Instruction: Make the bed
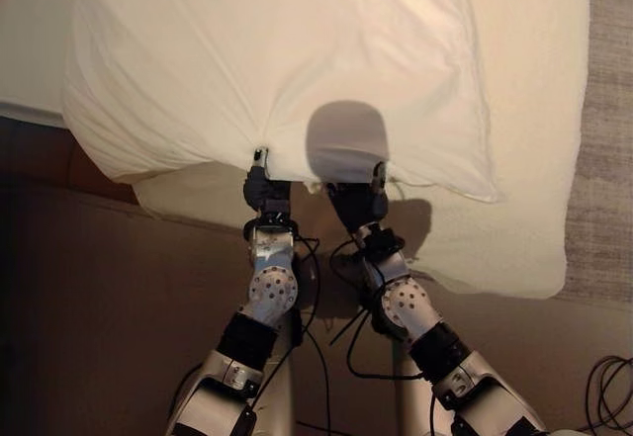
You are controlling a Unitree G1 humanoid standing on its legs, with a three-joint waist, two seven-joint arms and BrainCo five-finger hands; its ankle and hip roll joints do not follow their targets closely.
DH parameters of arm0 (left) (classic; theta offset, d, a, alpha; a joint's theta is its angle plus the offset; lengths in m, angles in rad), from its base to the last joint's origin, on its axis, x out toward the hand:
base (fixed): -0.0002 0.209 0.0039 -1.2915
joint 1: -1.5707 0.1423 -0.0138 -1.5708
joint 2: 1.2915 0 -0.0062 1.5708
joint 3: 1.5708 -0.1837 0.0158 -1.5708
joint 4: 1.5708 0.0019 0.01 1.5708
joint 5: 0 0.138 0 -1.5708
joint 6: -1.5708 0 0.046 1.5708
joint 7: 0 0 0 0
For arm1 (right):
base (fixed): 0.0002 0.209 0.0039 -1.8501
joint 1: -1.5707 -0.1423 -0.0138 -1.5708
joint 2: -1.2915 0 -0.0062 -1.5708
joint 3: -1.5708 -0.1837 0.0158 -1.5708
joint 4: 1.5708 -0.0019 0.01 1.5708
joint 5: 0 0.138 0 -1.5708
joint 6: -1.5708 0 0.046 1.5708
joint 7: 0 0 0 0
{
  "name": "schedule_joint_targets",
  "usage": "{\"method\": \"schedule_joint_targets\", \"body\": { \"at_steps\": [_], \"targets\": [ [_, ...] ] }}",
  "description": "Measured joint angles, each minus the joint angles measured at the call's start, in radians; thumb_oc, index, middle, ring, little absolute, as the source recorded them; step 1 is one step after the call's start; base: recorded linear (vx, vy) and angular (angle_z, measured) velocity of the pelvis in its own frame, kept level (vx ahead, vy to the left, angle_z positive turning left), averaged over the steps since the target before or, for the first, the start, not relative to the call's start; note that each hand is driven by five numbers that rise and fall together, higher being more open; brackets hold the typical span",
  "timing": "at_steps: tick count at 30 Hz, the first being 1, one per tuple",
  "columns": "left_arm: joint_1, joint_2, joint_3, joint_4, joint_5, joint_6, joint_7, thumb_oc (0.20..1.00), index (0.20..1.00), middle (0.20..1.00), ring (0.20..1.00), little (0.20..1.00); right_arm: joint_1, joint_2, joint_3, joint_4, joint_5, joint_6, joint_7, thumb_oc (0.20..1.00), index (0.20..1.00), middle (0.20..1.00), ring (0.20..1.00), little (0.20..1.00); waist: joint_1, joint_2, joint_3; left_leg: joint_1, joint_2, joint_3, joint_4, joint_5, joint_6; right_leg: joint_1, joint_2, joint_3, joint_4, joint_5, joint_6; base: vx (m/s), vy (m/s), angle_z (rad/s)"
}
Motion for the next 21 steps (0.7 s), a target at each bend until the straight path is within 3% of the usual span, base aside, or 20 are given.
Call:
{"method": "schedule_joint_targets", "body": {
  "at_steps": [5, 21],
  "targets": [
    [0.001, -0.001, 0.020, -0.011, 0.002, 0.001, 0.016, 0.200, 0.200, 0.200, 0.200, 0.200, -0.038, 0.020, -0.093, 0.033, 0.014, -0.063, -0.049, 1.000, 1.000, 1.000, 1.000, 1.000, 0.000, 0.000, 0.000, 0.000, 0.000, 0.000, -0.002, 0.000, 0.000, 0.000, 0.000, 0.000, -0.001, 0.000, 0.000, 0.00, 0.000, 0.00],
    [0.008, 0.027, 0.138, -0.040, 0.150, 0.003, 0.084, 0.200, 0.200, 0.200, 0.200, 0.200, -0.074, -0.057, -0.220, 0.111, 0.009, -0.066, -0.157, 1.000, 1.000, 1.000, 1.000, 1.000, -0.002, 0.000, 0.000, -0.005, 0.005, 0.003, -0.004, 0.000, -0.001, -0.010, 0.005, 0.003, 0.001, 0.000, 0.000, 0.00, 0.000, 0.00]
  ]
}}
